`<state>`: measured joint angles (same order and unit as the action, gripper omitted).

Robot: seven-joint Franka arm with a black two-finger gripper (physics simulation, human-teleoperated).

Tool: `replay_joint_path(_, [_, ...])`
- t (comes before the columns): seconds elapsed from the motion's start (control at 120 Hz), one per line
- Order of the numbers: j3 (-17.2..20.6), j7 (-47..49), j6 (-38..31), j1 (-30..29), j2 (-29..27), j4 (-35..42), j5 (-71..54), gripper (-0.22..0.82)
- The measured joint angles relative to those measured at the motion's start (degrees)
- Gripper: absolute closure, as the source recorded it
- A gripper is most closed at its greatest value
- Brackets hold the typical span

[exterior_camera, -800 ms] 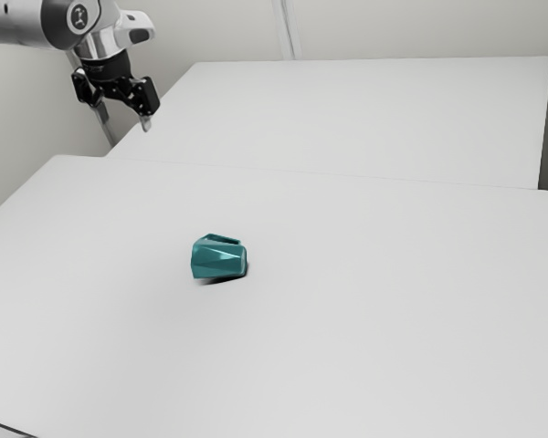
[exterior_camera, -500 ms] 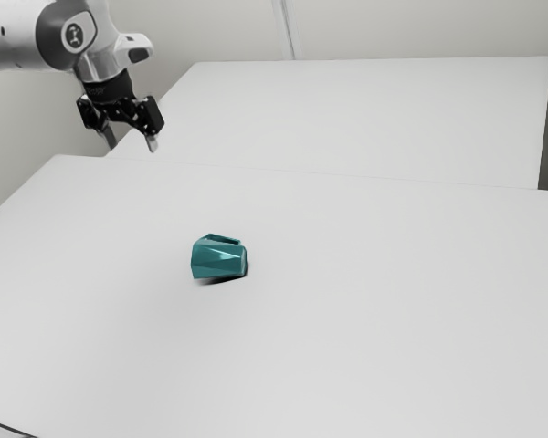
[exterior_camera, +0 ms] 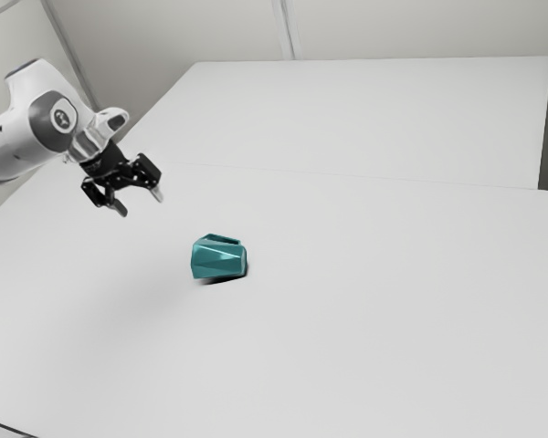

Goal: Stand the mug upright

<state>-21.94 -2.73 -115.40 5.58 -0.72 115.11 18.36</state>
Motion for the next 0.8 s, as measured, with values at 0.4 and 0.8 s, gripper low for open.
replay_joint_path(0.4, [-5.91,-14.09,-1.44,-1.67,9.93,2.59,26.03,0.02])
replay_joint_path(0.8, [-8.28,-28.01,8.07,-1.85,15.78,2.30,32.81,0.02])
